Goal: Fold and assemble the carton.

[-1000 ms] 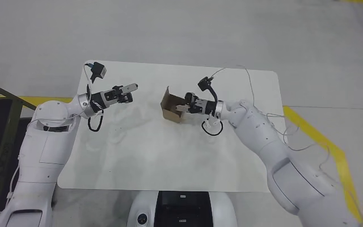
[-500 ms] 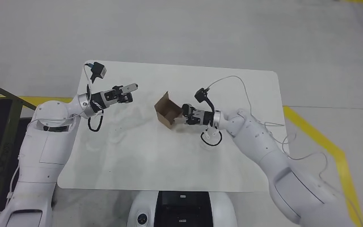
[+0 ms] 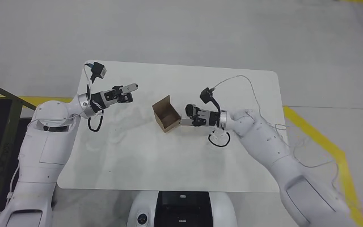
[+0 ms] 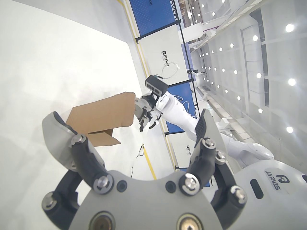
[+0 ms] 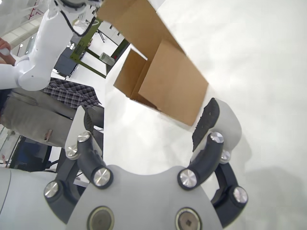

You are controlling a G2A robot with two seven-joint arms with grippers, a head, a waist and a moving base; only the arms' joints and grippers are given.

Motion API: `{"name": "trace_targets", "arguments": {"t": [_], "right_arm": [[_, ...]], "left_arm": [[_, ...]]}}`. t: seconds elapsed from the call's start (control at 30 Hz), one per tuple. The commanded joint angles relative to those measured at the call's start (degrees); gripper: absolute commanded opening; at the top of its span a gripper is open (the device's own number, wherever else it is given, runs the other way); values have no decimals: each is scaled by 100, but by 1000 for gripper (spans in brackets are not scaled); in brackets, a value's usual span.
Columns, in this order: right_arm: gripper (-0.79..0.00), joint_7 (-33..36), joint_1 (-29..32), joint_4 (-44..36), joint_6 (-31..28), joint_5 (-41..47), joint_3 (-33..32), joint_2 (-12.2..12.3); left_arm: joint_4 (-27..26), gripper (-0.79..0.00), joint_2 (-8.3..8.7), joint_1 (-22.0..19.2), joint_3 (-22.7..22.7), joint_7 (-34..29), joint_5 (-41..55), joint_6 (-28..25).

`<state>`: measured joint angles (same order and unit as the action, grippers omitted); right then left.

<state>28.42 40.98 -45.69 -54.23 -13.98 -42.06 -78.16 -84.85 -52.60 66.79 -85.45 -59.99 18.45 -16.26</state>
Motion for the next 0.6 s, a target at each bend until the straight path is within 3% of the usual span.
{"name": "trace_targets", "arguments": {"t": [0.0,0.27,0.5,0.57], "right_arm": [[0,147,-54,-242,233,38,-127,56],[0,690,-226,-550,1572,22,-204,75],[0,1379,-410,-363,1913,199,-13,-30],[-34,1442,-450,-314,1953,205,11,-51]], "left_arm": [[0,0,0,0,0,0,0,0],[0,0,0,0,0,0,0,0],[0,0,0,0,0,0,0,0],[0,0,0,0,0,0,0,0]]}}
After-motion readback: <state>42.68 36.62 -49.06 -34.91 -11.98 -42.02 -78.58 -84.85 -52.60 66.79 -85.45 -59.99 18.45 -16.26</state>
